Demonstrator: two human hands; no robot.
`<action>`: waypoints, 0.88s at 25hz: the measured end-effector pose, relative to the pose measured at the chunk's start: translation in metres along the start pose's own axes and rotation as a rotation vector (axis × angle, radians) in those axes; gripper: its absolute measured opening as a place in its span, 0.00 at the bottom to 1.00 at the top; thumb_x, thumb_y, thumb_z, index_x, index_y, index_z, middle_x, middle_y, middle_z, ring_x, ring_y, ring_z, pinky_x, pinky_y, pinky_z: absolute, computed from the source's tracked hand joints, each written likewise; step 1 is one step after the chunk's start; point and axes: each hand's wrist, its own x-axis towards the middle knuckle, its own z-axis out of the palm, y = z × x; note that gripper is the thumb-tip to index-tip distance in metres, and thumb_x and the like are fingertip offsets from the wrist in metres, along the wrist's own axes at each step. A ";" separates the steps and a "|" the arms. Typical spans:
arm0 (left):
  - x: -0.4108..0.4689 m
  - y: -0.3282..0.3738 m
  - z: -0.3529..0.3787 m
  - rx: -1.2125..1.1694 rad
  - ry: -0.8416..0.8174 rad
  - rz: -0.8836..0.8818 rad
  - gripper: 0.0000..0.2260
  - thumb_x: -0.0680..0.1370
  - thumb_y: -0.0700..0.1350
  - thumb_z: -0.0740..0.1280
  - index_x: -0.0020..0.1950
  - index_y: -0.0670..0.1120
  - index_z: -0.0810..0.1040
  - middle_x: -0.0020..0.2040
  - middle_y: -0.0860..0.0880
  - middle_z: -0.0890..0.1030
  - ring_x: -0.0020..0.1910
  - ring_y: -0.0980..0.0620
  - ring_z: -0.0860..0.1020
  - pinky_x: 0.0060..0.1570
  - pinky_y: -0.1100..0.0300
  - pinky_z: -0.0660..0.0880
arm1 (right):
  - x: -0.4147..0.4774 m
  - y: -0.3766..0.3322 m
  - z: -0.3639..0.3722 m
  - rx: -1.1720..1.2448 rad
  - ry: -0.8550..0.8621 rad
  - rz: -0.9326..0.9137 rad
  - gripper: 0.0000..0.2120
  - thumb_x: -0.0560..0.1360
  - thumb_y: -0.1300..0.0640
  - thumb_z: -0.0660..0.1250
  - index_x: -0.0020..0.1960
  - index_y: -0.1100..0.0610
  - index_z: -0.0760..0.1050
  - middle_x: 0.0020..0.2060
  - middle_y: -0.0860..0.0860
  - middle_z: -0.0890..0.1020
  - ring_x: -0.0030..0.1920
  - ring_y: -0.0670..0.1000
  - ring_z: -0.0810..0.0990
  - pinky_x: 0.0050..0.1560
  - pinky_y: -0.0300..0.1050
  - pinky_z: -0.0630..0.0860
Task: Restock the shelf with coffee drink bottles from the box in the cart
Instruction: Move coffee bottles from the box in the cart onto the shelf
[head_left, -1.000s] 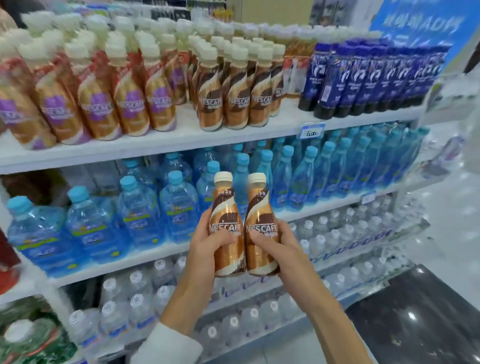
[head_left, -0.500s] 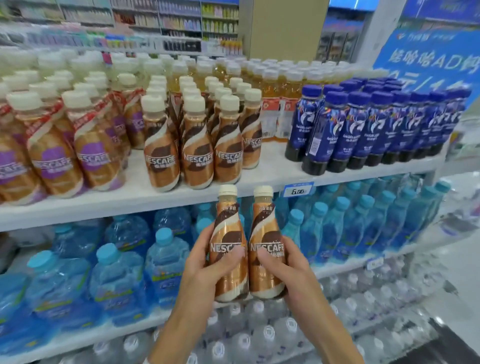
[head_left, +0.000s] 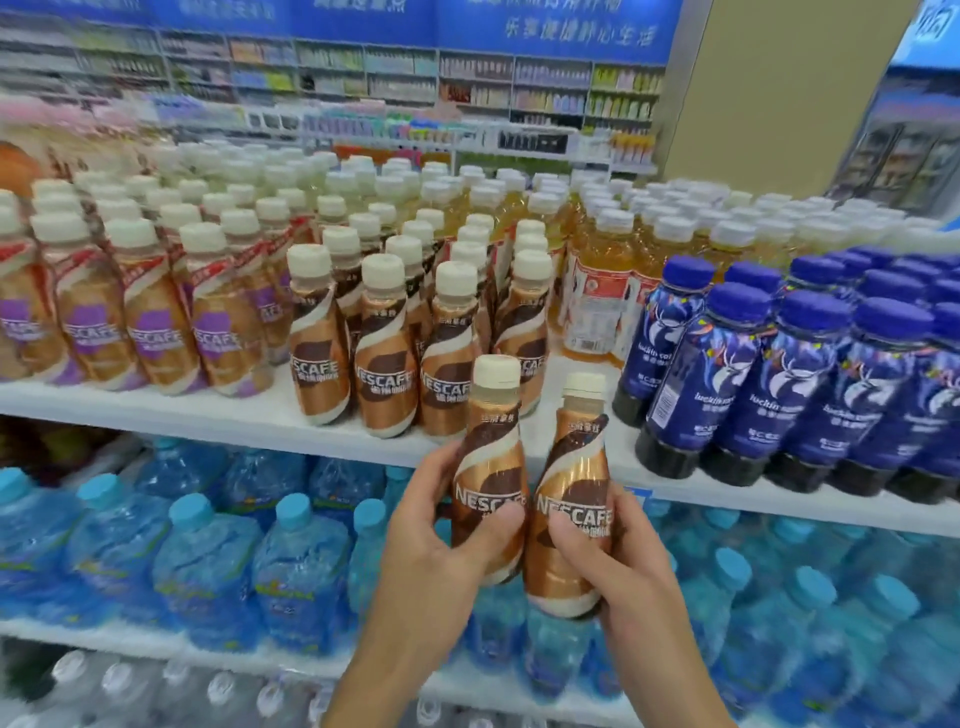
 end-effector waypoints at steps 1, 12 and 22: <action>0.006 0.006 0.005 0.039 0.019 0.042 0.26 0.72 0.49 0.78 0.68 0.56 0.75 0.59 0.56 0.83 0.60 0.55 0.81 0.64 0.50 0.76 | 0.003 -0.004 0.000 0.000 -0.005 -0.032 0.25 0.65 0.53 0.77 0.61 0.51 0.79 0.54 0.52 0.87 0.56 0.53 0.85 0.56 0.51 0.78; 0.055 -0.001 0.050 0.426 0.274 0.358 0.27 0.77 0.41 0.73 0.74 0.53 0.69 0.66 0.61 0.68 0.70 0.64 0.66 0.70 0.68 0.64 | 0.039 -0.024 0.009 0.004 0.123 -0.207 0.26 0.70 0.53 0.73 0.68 0.48 0.73 0.55 0.45 0.86 0.56 0.45 0.84 0.56 0.43 0.78; 0.060 -0.030 0.065 0.475 0.472 0.510 0.26 0.80 0.50 0.68 0.77 0.47 0.67 0.72 0.51 0.67 0.69 0.65 0.60 0.69 0.69 0.60 | 0.048 -0.018 0.009 0.022 0.136 -0.230 0.29 0.70 0.55 0.74 0.70 0.49 0.71 0.58 0.49 0.84 0.58 0.48 0.83 0.52 0.38 0.80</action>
